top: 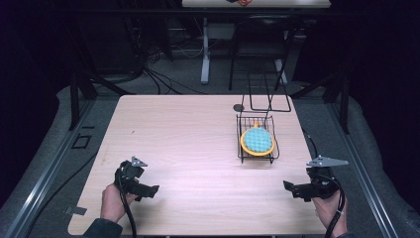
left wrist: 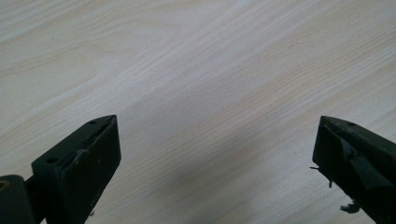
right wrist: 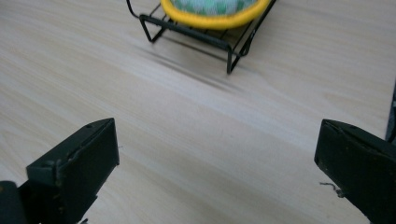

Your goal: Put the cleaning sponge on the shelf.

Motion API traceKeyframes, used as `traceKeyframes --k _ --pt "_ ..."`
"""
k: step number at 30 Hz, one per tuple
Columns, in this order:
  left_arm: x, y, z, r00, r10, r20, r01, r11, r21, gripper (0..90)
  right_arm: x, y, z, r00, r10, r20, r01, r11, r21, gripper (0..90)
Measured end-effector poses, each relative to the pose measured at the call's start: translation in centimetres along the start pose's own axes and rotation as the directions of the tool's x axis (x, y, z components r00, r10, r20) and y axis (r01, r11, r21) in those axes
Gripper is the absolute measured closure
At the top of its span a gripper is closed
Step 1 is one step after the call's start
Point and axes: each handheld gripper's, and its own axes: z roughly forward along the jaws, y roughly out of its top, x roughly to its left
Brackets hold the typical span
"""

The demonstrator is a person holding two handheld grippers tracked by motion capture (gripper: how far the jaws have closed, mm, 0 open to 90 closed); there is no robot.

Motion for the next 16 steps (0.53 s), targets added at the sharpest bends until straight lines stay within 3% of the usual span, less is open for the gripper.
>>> traceKeyframes --k 3,8,16 --pt "0.0 0.0 0.0 1.0000 -0.002 0.000 0.002 1.0000 -0.001 1.1 -0.2 -1.0 0.7 0.9998 0.018 0.004 -0.018 0.999 0.032 0.0" --pt "0.0 0.0 0.1 1.0000 -0.004 0.001 0.004 1.0000 0.000 1.2 -0.8 -1.9 2.0 0.9998 0.007 0.020 -0.009 0.995 0.097 0.0" --pt "0.0 0.1 0.2 1.0000 -0.001 0.001 0.001 1.0000 0.002 1.3 -1.2 -2.1 2.3 0.9996 0.016 0.025 -0.018 0.995 0.097 0.0"
